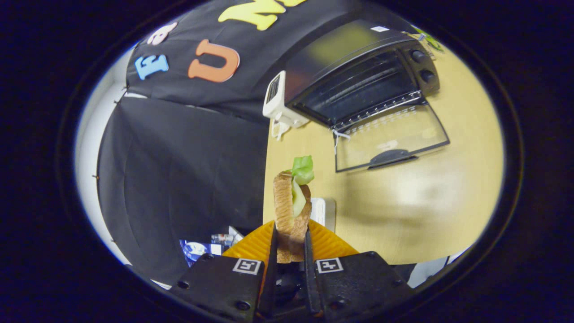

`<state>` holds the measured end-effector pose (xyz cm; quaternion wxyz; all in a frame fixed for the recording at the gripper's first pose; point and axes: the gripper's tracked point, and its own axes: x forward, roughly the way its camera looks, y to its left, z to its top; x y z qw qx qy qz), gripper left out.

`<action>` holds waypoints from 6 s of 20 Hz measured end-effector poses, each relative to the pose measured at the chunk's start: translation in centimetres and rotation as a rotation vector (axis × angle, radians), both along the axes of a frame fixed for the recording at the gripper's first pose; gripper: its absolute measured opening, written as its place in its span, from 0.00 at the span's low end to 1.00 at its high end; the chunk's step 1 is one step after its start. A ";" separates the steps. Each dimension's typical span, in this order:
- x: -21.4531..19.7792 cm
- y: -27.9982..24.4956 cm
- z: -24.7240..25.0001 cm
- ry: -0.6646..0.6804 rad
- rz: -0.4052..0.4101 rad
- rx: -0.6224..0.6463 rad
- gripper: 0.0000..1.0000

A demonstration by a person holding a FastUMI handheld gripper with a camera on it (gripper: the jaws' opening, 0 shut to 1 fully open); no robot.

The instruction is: Open the toaster oven, put the food inside, and close the toaster oven door.

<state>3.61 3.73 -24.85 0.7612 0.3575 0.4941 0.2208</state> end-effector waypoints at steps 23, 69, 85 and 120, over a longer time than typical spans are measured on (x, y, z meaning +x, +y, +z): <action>24.7 -9.4 -8.5 -0.188 -0.855 0.352 0.31; 2.7 -4.8 -11.0 -0.435 -0.177 -0.827 1.00; 8.0 -7.7 -20.4 -0.309 -0.203 -0.876 1.00; 10.7 -4.1 18.5 -0.876 -0.427 -0.768 1.00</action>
